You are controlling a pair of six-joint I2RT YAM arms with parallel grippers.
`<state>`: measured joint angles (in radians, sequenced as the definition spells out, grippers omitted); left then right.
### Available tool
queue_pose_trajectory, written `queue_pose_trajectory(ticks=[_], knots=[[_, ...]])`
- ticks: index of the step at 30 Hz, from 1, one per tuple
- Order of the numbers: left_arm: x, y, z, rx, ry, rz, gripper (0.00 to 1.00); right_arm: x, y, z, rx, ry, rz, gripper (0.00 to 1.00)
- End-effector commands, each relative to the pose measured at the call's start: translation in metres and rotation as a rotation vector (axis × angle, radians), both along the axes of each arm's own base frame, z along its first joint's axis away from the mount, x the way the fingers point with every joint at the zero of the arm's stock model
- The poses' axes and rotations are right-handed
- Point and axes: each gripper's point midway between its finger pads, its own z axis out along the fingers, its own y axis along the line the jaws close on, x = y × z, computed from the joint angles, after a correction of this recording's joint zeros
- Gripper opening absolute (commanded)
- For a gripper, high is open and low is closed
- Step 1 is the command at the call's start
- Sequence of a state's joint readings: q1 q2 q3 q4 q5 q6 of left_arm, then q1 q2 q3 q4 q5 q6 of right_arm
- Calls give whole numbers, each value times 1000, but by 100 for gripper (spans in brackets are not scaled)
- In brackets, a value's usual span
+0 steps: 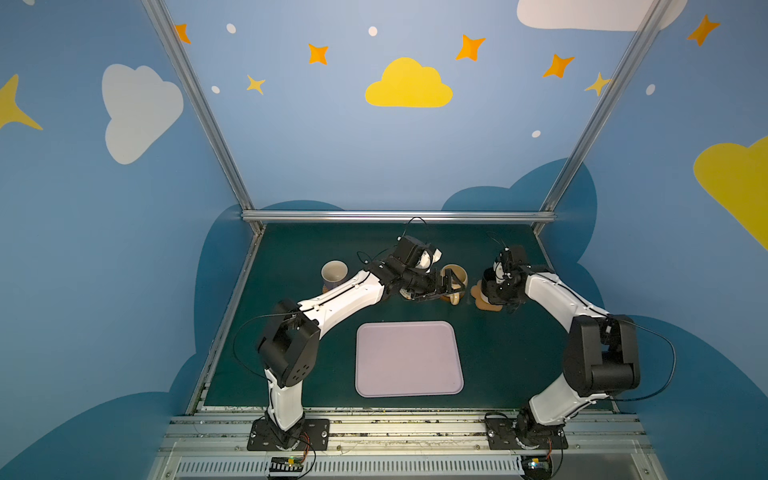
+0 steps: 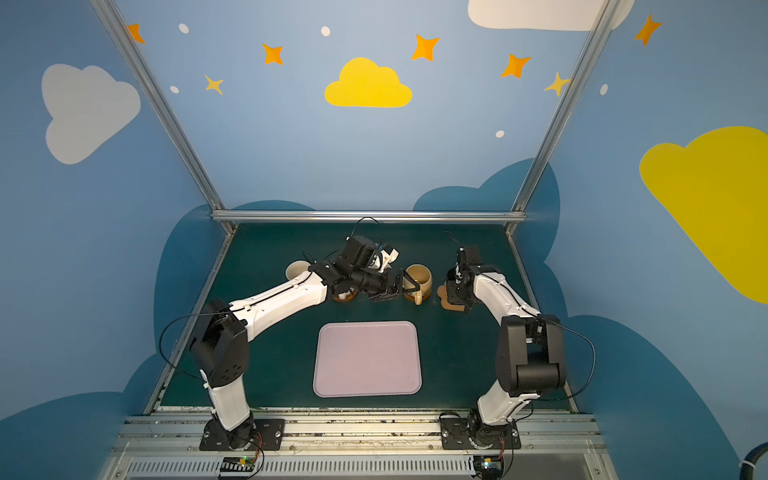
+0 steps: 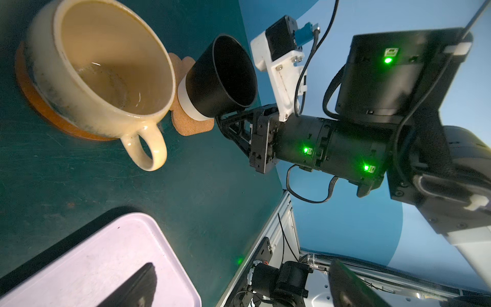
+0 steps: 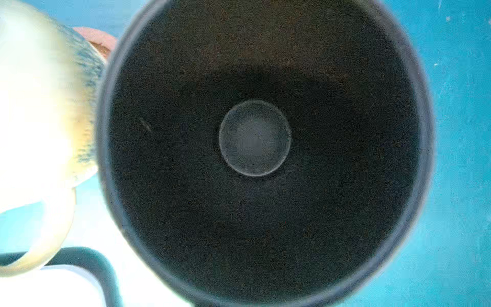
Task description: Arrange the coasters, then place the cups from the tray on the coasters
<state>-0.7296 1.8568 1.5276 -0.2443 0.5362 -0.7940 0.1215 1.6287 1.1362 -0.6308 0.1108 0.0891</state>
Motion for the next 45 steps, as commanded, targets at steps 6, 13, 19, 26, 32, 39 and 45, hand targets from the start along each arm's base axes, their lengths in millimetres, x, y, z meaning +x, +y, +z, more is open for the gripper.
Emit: queue_pose_trajectory(ticks=[6, 13, 19, 26, 32, 39, 45], knots=[[-4, 1, 23, -46, -43, 2, 100, 9, 2, -4, 12, -39, -21, 0], [-5, 3, 24, -36, -48, 1, 100, -1, 1, -10, -5, -30, -25, 0], [-5, 4, 25, -40, -50, 4, 100, -3, 1, -2, -18, -21, -11, 4], [-6, 6, 28, -40, -64, 6, 100, -7, 6, -6, 13, 30, -29, 39], [-5, 8, 29, -31, -76, 20, 100, -4, 6, 3, 18, -14, -40, 49], [-4, 9, 29, -31, -76, 21, 100, -5, -2, 19, -13, -56, -81, 54], [2, 23, 32, -8, -141, 93, 100, -10, 3, 46, 29, -118, -84, 84]])
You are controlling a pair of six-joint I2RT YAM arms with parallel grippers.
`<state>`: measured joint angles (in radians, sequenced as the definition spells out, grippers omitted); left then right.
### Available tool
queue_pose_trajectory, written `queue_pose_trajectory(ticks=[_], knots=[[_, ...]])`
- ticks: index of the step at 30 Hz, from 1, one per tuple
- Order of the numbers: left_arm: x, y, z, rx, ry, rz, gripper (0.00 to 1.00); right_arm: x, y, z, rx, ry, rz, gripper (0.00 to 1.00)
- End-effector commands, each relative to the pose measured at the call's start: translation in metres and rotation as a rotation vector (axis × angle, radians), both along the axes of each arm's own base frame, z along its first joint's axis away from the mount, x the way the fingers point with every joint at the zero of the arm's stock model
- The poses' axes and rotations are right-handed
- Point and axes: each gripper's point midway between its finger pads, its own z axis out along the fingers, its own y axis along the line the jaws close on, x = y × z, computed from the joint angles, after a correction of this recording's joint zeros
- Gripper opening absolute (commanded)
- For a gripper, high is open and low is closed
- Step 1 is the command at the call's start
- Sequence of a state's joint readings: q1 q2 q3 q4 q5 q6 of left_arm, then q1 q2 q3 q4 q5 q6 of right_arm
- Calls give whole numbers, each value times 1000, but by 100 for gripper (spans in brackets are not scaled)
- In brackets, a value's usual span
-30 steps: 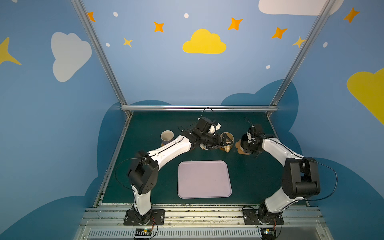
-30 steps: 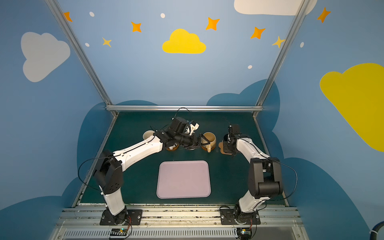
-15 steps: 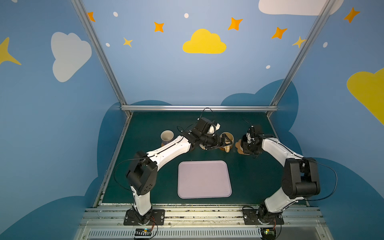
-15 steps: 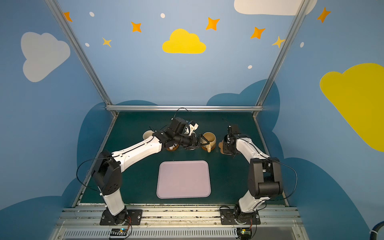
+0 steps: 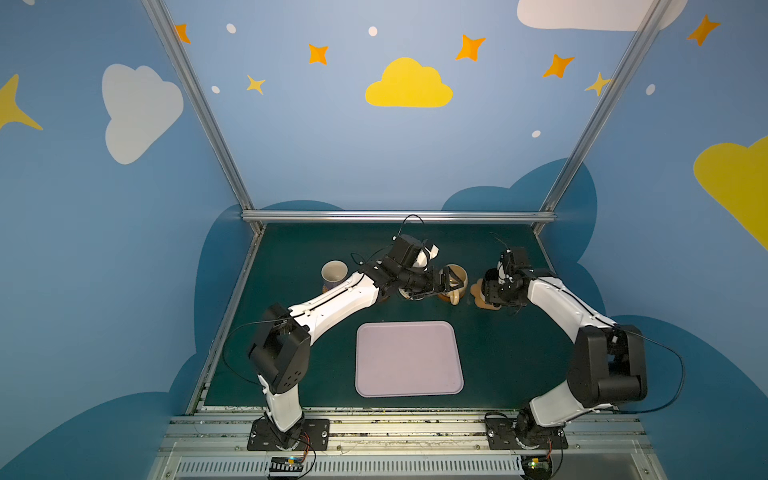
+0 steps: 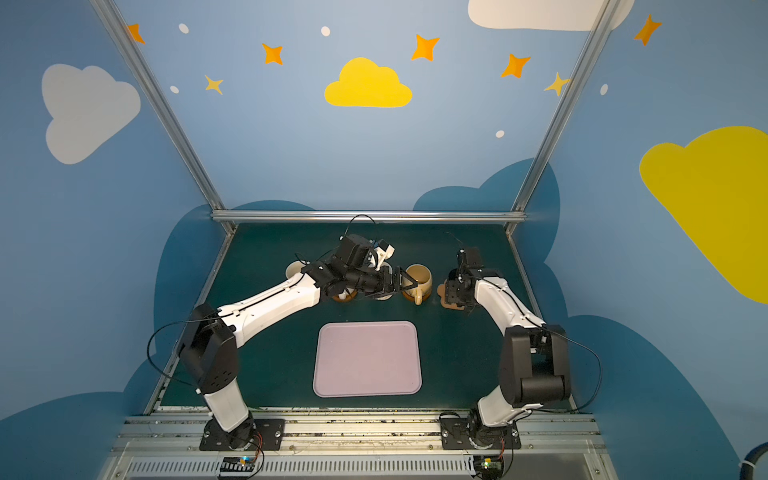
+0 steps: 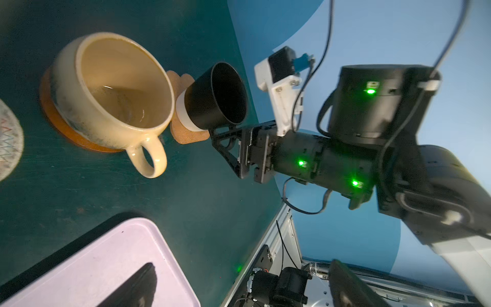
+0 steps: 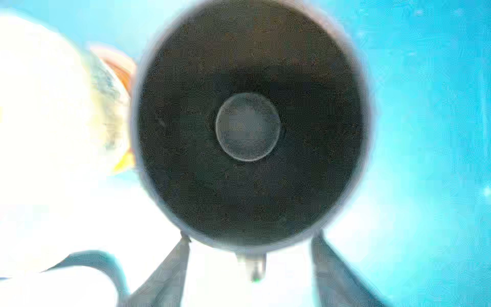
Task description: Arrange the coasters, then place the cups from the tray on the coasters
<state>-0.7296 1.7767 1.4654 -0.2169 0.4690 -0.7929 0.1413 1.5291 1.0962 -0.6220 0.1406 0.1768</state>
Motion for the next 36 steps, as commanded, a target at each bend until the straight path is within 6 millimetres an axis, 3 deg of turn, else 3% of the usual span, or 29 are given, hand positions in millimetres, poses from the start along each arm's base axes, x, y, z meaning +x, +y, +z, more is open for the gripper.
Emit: queue_pose_trajectory(ticks=[1, 10, 14, 18, 21, 26, 29, 36], knots=[[3, 13, 20, 0, -97, 50, 100, -4, 3, 28, 18, -56, -8, 84], [11, 43, 35, 91, -266, 118, 100, -12, 11, 83, -7, -220, 30, 84], [24, 83, 36, 226, -449, 250, 100, -18, 28, 101, 85, -297, 63, 84], [26, 123, 40, 360, -701, 305, 100, -23, 30, 110, 133, -383, 47, 83], [34, 167, 34, 485, -824, 420, 100, -25, 28, 112, 138, -474, 52, 81], [47, 248, 16, 648, -862, 604, 100, -30, 32, 115, 214, -635, 60, 79], [40, 275, 3, 692, -865, 636, 100, -38, 36, 123, 217, -702, 126, 79], [34, 313, -36, 769, -875, 664, 100, -43, 23, 86, 120, -654, 113, 82]])
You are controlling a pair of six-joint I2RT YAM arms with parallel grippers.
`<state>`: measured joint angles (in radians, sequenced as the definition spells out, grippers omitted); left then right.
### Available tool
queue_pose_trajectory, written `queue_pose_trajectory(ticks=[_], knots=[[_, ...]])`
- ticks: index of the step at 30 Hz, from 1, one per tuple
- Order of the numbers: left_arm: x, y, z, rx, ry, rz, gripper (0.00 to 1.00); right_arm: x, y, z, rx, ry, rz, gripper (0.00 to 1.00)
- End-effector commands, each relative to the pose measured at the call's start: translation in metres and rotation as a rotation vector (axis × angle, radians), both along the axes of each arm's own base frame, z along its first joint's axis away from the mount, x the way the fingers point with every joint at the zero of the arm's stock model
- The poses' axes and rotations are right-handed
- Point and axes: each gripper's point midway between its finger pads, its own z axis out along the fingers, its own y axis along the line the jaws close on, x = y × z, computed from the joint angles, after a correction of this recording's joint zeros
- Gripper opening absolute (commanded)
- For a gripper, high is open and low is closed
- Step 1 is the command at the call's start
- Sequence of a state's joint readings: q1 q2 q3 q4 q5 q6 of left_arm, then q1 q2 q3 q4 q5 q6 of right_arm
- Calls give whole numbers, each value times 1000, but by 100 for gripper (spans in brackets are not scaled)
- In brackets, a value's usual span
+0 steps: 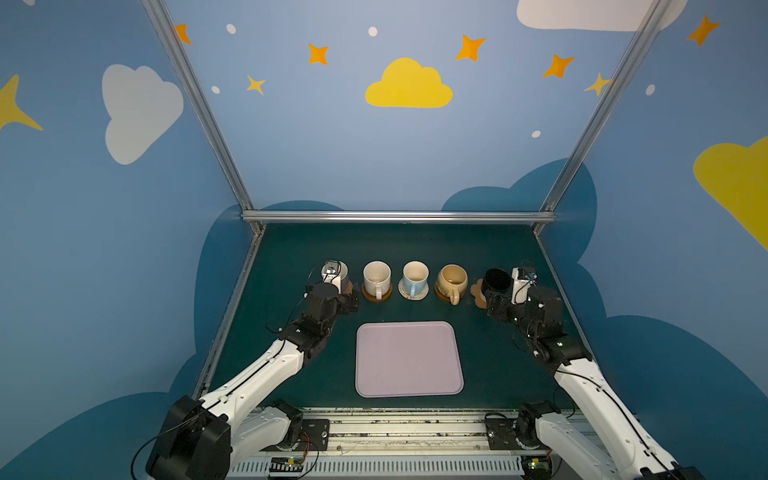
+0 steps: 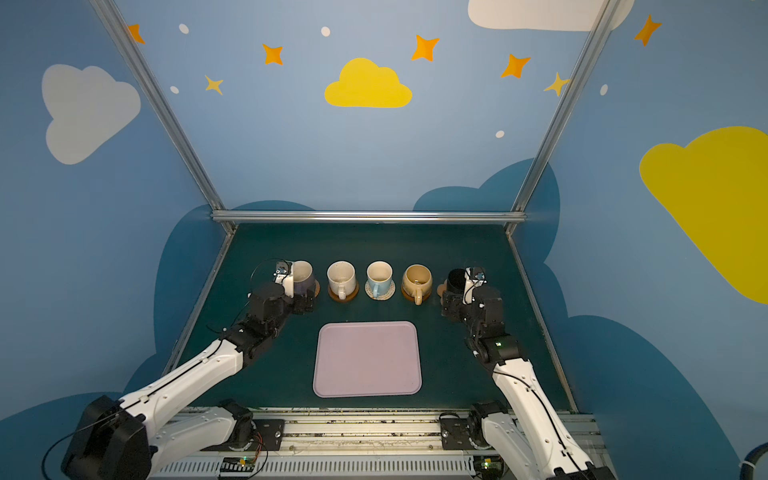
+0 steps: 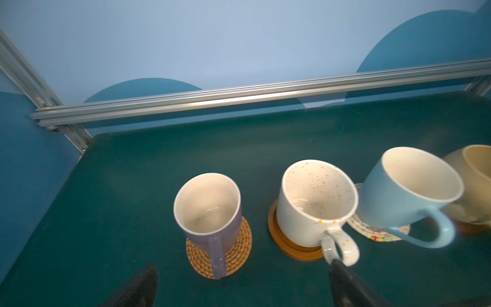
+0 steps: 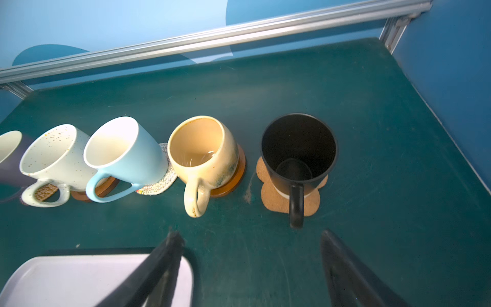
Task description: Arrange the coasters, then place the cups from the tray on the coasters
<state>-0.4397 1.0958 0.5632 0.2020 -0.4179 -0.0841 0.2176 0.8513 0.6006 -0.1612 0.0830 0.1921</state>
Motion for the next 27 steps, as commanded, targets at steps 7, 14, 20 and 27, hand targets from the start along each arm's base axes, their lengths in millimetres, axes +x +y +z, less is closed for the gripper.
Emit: queue_pose_trajectory(ticks=[7, 14, 20, 27], knots=[[11, 34, -25, 164, -28, 100, 100, 21, -12, -28, -124, -96, -25, 83], [18, 53, -48, 131, -53, 123, 100, 38, -25, -46, -242, -127, -62, 83], [28, 80, -68, 101, -16, 181, 100, 51, -41, -48, -255, -155, -114, 83], [44, 95, -77, 82, -12, 189, 100, 62, -60, -66, -207, -171, -177, 83]])
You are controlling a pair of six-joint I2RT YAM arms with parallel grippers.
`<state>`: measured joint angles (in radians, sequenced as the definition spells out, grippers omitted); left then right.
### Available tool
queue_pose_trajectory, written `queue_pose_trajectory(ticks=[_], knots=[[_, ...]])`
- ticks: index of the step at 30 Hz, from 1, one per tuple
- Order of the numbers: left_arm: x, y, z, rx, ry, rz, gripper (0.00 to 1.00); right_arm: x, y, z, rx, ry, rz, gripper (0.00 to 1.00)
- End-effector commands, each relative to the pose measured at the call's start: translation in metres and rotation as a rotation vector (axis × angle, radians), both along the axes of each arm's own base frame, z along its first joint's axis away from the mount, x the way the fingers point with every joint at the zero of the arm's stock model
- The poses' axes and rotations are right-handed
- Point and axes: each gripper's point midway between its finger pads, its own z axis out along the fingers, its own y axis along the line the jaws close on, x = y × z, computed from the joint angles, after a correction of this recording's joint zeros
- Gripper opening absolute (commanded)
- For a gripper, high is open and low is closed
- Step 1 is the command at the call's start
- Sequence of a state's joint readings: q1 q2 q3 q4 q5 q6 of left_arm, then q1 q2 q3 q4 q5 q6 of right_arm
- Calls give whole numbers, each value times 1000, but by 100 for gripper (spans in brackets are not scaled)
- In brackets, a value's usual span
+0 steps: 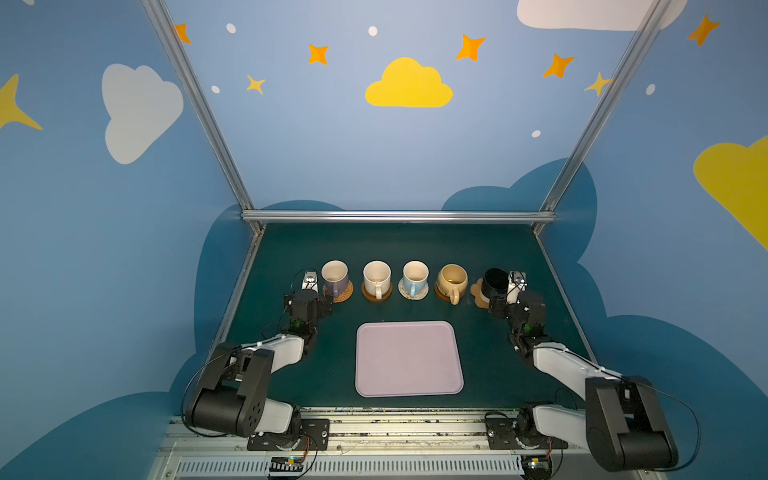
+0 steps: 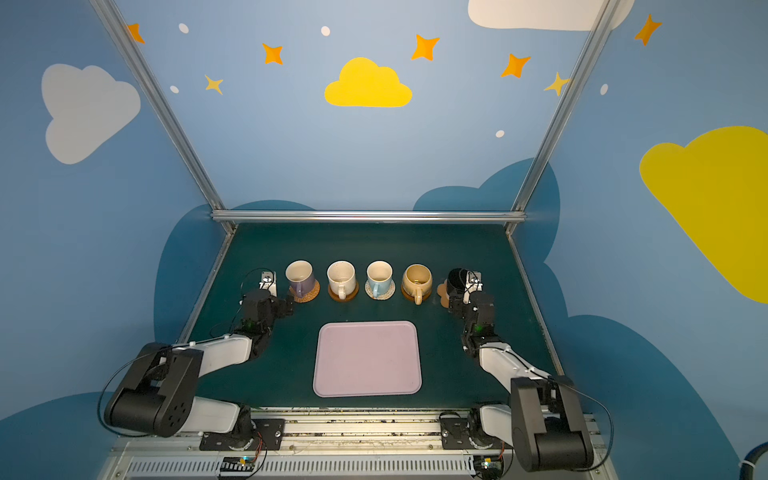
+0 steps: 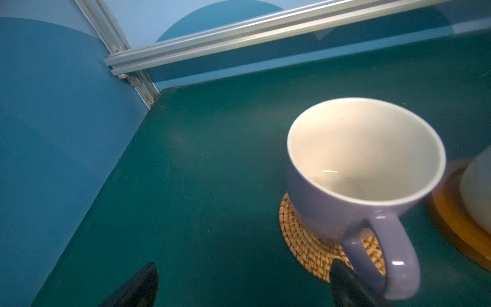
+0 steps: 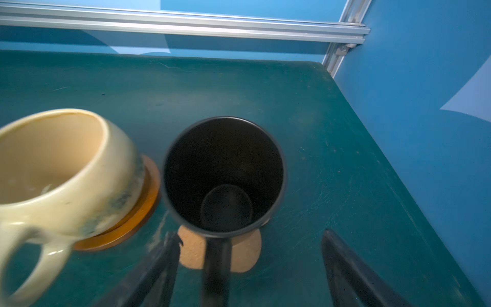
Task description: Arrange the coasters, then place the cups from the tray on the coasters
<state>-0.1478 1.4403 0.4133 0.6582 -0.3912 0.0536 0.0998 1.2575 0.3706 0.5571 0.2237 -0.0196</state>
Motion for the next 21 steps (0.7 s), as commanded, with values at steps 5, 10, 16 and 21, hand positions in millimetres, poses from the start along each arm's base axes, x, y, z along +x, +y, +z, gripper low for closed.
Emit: queue_pose_trajectory(ticks=[5, 10, 16, 21], knots=[[17, 4, 2, -82, -24, -19, 100, 12, -8, 11, 71, -104, -24, 83], [16, 4, -2, -132, -13, -53, 100, 18, -12, -6, 83, -93, -46, 83], [12, 2, -8, -152, -89, -90, 100, 28, -7, -16, 82, -46, -20, 83], [13, 4, -9, -159, -52, -80, 100, 26, -6, -22, 76, -79, -13, 81]])
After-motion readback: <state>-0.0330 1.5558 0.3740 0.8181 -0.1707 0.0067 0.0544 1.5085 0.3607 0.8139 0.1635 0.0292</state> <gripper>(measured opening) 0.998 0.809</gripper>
